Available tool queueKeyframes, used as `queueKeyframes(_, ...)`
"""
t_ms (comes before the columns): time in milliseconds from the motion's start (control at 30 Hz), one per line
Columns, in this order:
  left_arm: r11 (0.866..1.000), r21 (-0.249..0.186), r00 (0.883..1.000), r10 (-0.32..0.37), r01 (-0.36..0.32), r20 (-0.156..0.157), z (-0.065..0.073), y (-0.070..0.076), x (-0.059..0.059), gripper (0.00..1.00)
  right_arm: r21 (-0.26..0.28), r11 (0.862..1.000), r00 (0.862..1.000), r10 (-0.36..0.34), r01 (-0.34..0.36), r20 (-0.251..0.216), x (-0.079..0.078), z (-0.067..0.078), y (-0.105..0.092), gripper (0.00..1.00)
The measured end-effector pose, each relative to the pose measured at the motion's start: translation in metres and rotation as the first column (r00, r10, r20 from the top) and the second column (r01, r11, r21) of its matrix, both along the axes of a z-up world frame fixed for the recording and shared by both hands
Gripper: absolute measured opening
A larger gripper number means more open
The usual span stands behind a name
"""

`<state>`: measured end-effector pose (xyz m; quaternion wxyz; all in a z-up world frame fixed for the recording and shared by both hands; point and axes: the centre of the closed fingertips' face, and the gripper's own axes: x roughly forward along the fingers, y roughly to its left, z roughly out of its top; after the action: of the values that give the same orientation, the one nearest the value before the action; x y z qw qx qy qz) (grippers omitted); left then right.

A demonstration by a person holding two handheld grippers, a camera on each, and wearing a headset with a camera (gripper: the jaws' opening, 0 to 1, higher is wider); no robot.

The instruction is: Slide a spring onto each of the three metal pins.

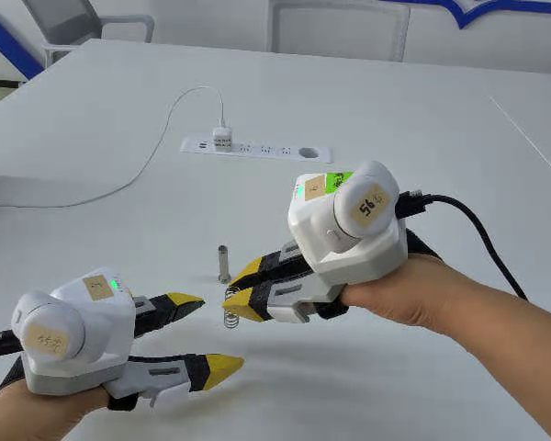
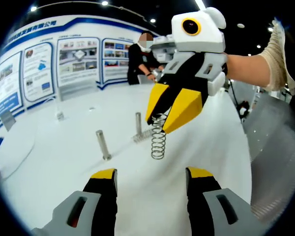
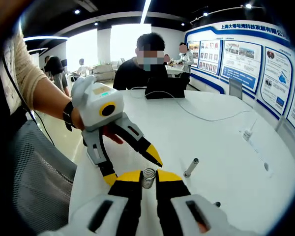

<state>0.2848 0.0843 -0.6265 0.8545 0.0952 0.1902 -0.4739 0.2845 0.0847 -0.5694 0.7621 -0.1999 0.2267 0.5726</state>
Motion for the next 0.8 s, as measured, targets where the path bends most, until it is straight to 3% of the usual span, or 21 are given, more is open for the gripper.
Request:
queueKeyframes(267, 1.000, -0.019, 1.000, 0.012, -0.012, -0.002, 0.000, 0.005, -0.001, 0.65, 0.007, 1.000, 1.000, -0.023, 0.023, 0.021, 0.012, 0.010, -0.005, 0.11)
queueKeyframes(800, 0.999, -0.033, 1.000, 0.026, -0.026, -0.009, 0.000, 0.008, 0.000, 0.70, 0.039, 0.996, 0.994, -0.088, 0.085, 0.062, 0.048, 0.033, -0.006, 0.11)
